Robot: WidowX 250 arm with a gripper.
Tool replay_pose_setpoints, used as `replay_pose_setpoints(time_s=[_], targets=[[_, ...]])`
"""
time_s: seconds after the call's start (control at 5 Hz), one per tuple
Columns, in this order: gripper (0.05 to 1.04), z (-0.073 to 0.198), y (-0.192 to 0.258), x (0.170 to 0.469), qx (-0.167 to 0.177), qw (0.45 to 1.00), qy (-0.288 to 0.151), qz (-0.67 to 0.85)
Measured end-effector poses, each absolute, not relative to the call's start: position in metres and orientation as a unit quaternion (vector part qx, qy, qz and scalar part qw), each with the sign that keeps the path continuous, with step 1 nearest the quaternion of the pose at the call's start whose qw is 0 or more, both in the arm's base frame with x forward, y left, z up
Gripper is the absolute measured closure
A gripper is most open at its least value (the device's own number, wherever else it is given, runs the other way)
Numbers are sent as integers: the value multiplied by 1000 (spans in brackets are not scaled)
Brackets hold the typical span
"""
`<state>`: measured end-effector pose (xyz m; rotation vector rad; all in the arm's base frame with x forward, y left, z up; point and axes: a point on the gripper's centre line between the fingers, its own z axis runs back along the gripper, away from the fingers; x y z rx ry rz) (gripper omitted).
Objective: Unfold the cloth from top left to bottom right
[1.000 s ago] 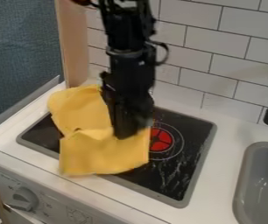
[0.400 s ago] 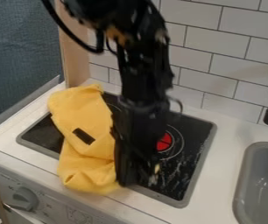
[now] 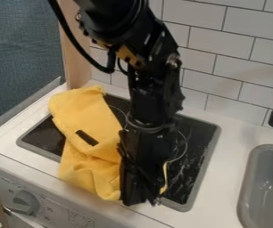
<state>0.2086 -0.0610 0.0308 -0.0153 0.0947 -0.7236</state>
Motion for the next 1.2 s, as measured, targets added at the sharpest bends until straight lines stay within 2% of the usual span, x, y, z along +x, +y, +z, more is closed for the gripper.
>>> replay_pose_setpoints(time_s=[0.2, 0.6, 0.8, 1.2], targets=[[818, 34, -61, 206, -9, 933, 46, -358], [223, 51, -59, 205, -22, 935, 30, -353], [66, 70, -52, 212, -27, 940, 10, -341], [85, 115, -47, 220, -38, 944, -30, -326]])
